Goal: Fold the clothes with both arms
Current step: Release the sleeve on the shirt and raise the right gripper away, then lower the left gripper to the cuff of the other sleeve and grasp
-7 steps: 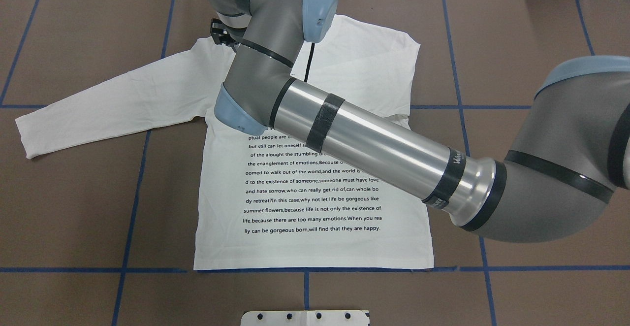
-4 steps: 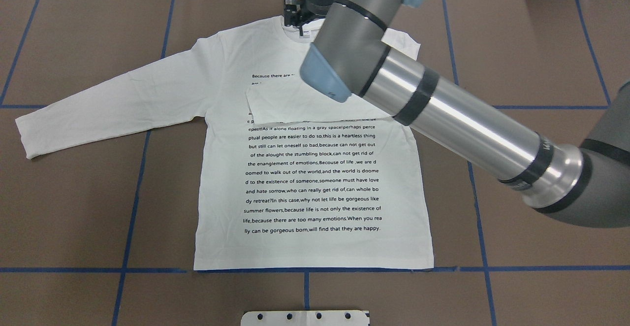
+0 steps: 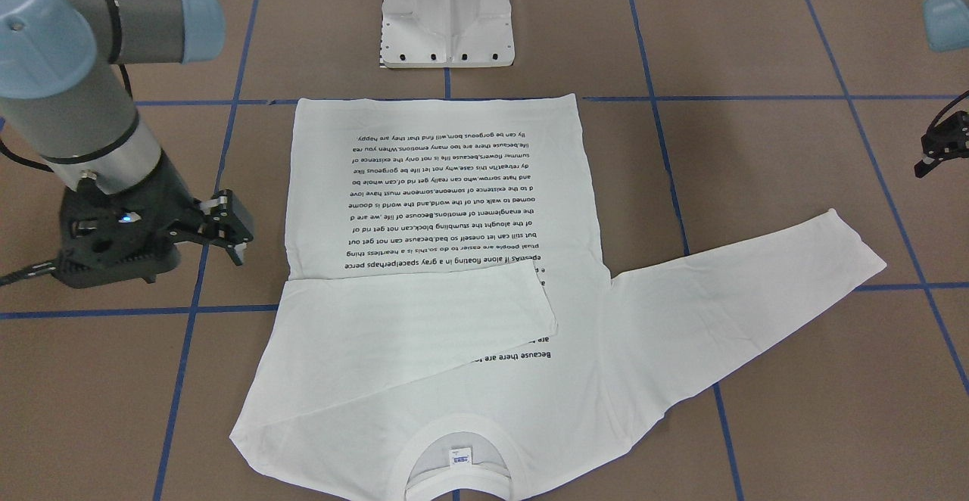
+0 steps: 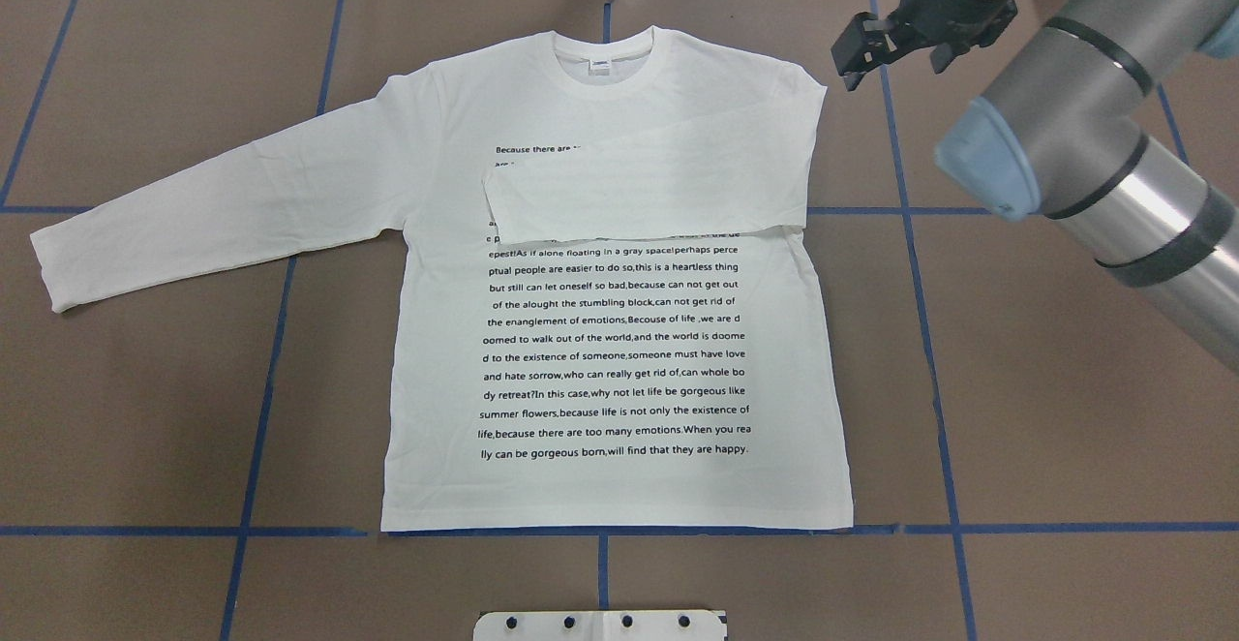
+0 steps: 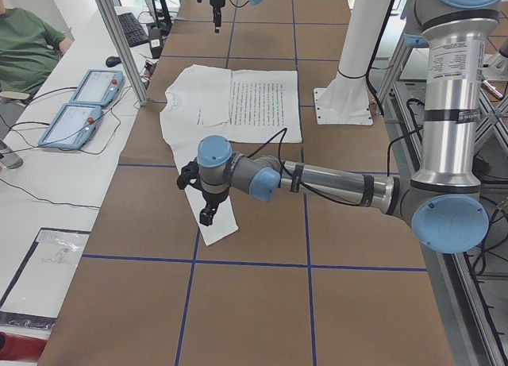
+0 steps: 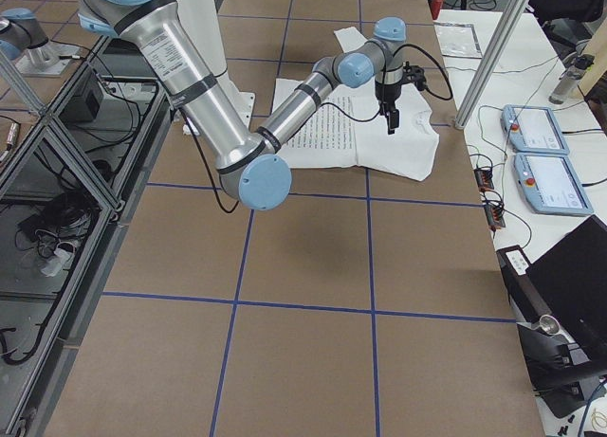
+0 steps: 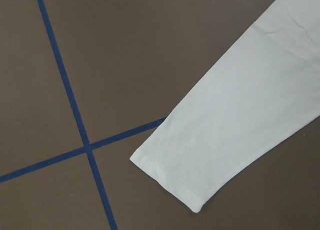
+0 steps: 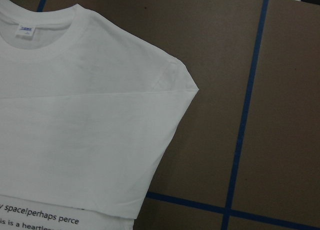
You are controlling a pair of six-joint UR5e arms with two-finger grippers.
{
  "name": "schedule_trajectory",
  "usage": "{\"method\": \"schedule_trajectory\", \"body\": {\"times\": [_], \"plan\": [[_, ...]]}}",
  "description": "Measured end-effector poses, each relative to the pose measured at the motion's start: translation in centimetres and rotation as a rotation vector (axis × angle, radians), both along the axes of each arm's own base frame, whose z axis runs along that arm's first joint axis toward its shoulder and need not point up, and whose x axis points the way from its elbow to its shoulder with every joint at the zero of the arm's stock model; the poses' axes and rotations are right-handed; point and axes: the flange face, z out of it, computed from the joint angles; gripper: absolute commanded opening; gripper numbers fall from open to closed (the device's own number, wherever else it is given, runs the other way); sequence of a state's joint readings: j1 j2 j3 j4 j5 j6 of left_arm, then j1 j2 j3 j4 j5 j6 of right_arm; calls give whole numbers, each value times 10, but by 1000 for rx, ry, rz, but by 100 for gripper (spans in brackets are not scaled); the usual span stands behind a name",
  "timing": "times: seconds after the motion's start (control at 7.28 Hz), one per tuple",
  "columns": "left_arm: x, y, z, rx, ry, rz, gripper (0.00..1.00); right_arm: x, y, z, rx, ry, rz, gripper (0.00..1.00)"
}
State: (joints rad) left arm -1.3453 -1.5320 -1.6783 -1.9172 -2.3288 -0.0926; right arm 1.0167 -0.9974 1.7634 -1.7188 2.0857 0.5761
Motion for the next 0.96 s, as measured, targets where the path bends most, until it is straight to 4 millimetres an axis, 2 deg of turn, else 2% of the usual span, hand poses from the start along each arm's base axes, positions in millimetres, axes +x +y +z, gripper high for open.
{"method": "schedule_trajectory", "body": {"times": [0.14, 0.41, 0.55, 0.82, 0.96], "plan": [[17, 9, 27, 7, 23, -22, 100, 17, 11, 17, 2, 4, -7, 100], [51, 29, 77, 9, 71, -90, 100, 28, 21, 29, -1, 7, -6, 100], [71, 37, 88, -1, 92, -119, 100, 29, 23, 31, -4, 7, -3, 100], [107, 49, 88, -20, 128, -119, 99, 30, 24, 33, -7, 8, -1, 100], [117, 51, 85, -18, 134, -110, 96, 31, 25, 34, -8, 8, 0, 100]]}}
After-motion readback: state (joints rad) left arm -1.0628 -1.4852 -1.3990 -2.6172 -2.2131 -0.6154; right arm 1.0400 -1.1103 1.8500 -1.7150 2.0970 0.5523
